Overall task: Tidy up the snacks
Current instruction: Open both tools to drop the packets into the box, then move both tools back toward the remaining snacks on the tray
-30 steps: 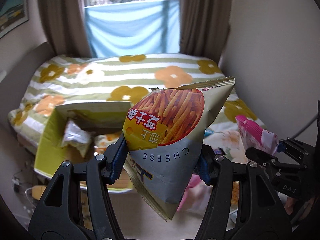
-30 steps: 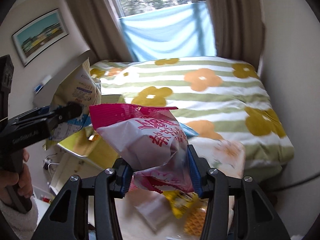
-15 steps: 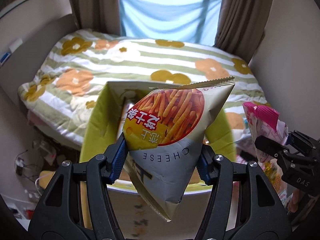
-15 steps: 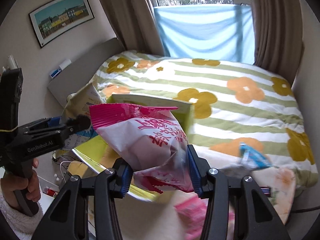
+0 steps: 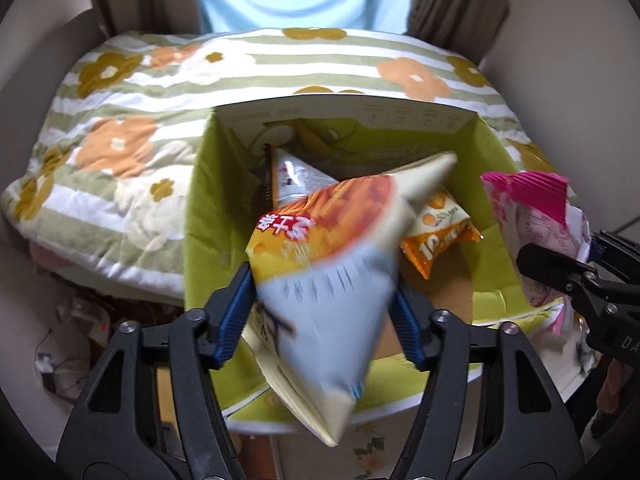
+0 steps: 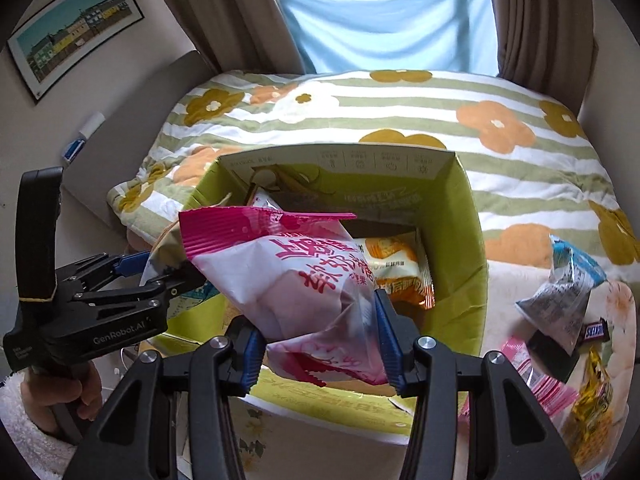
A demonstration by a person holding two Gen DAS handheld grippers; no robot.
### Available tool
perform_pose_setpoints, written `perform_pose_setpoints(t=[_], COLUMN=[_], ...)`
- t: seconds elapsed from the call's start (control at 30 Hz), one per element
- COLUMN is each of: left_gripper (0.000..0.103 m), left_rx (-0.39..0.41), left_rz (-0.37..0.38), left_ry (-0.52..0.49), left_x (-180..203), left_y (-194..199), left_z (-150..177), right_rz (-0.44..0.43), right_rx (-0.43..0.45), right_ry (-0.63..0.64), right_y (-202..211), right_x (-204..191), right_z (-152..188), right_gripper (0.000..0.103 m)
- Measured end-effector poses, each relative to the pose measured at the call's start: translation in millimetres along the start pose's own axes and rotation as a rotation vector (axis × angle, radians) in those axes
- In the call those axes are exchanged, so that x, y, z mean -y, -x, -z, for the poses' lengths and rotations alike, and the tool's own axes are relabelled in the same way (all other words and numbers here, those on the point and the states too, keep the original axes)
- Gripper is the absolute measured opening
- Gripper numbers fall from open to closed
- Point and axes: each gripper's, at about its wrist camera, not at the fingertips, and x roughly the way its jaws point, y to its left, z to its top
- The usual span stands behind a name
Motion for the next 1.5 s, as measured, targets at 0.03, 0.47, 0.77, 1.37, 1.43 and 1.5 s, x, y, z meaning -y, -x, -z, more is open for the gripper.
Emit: perform_pose_setpoints(t=[0.03, 0.47, 0.77, 1.37, 1.43, 1.5], left_gripper=[0.088, 0.103, 0.102, 0.102, 0.102, 0.102], left_rx=[0.001, 0.015, 0.061, 0.075, 0.075, 0.082], left_rz=[-0.011, -0.003, -0.075, -0.041, -0.029, -0.018], left_ry=[-0.017, 0.009, 0.025, 0.014, 0.004, -0.009], left_x=[1.9, -9.3, -9.9, 0.7, 3.7, 7.6], left_y=[-2.4, 5.3, 14.8, 38.7, 40.5, 42.7], left_z=[0.1, 18.6, 22.7, 34.8, 33.2, 31.6], right_rz=[0.009, 0.051, 0.033, 0.043, 0.056, 0.073], right_rx=[-0.004, -0.05, -0.077, -0.005, -0.003, -0.002], right_ry=[-0.002, -0.059, -0.076, -0.094, -0.088, -0.086], right_y=[-1.1, -16.0, -23.8, 6.3, 10.1, 14.2], right_x=[-1.9, 14.4, 17.7, 14.2, 12.0, 10.3], right_z=[0.9, 3.7, 5.0, 24.0, 24.7, 25.5], right_gripper=[0.045, 0.045, 0.066, 0.095, 0.095, 0.095])
